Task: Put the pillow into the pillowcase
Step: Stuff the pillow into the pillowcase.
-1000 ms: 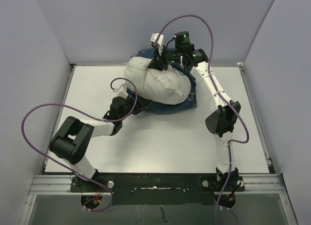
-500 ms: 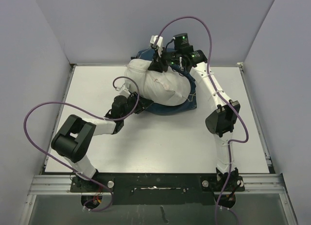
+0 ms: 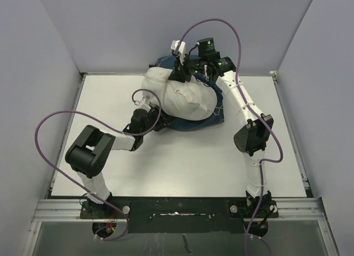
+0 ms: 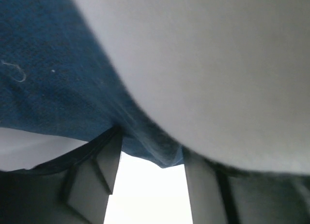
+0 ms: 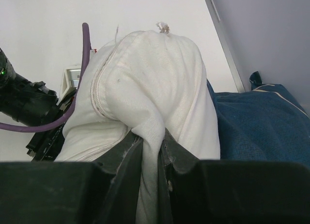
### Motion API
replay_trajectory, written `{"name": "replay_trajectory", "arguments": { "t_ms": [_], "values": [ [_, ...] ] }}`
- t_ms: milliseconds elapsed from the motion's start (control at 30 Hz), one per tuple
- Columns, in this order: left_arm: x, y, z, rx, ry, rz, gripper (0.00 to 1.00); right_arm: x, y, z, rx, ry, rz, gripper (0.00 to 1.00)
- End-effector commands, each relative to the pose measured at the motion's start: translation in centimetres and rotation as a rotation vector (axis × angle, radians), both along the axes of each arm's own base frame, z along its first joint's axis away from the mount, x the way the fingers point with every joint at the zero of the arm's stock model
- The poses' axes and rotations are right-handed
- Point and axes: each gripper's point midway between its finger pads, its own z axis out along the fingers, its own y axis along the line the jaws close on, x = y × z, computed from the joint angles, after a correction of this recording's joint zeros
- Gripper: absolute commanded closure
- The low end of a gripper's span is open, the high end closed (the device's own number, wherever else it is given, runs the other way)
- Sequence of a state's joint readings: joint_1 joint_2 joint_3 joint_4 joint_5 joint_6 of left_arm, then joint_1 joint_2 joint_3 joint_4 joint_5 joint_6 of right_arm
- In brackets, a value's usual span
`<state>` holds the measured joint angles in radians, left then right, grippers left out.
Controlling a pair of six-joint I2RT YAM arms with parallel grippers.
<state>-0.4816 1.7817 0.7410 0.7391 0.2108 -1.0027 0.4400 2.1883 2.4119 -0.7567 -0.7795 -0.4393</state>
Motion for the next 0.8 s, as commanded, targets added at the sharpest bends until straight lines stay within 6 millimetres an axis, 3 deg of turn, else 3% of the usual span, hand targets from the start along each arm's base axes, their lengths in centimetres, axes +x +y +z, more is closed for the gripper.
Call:
{"name": "replay_trajectory", "arguments": {
  "t_ms": [0,100,200,233,300,333,467,500,533,633,767],
  "values": [
    [2.9,0.1,2.5,-0.014,-0.112,0.05,0.44,1.1,-0.7,4.4,0.044,-0.146,-0.045,1.0],
    [4.1,0.1,3.5,-0.024,-0.148,0.08,0.36,1.0,-0.7,4.3,0.043,-0.142,-0.044,1.0],
    [5.1,-0.3,3.1,-0.014,-0.135,0.088,0.39,1.0,-0.6,4.1,0.044,-0.135,-0.042,1.0],
    [5.5,-0.5,2.9,-0.015,-0.131,0.085,0.48,1.0,-0.6,4.0,0.044,-0.133,-0.043,1.0],
    [5.8,-0.9,2.6,-0.035,-0.122,0.061,0.87,1.2,-0.8,4.0,0.037,-0.14,-0.054,1.0],
    [5.7,-1.0,2.4,-0.048,-0.11,0.048,0.98,1.4,-0.9,3.9,0.027,-0.15,-0.067,1.0],
    [4.0,0.5,1.6,-0.045,-0.092,0.031,1.0,3.4,-2.6,2.7,-0.075,-0.228,-0.15,1.0],
    [3.4,1.1,1.7,-0.05,-0.092,0.029,1.0,4.0,-3.3,2.1,-0.109,-0.25,-0.169,1.0],
    [2.0,2.2,0.4,-0.048,-0.059,0.023,1.0,4.6,-3.9,1.4,-0.135,-0.254,-0.189,1.0],
    [0.0,5.0,1.0,-0.088,-0.064,0.021,1.0,6.1,-6.3,-1.3,-0.237,-0.261,-0.234,1.0],
    [-2.5,6.8,1.4,-0.106,-0.065,-0.012,1.0,5.0,-7.4,-5.3,-0.356,-0.264,-0.178,1.0]
  ]
}}
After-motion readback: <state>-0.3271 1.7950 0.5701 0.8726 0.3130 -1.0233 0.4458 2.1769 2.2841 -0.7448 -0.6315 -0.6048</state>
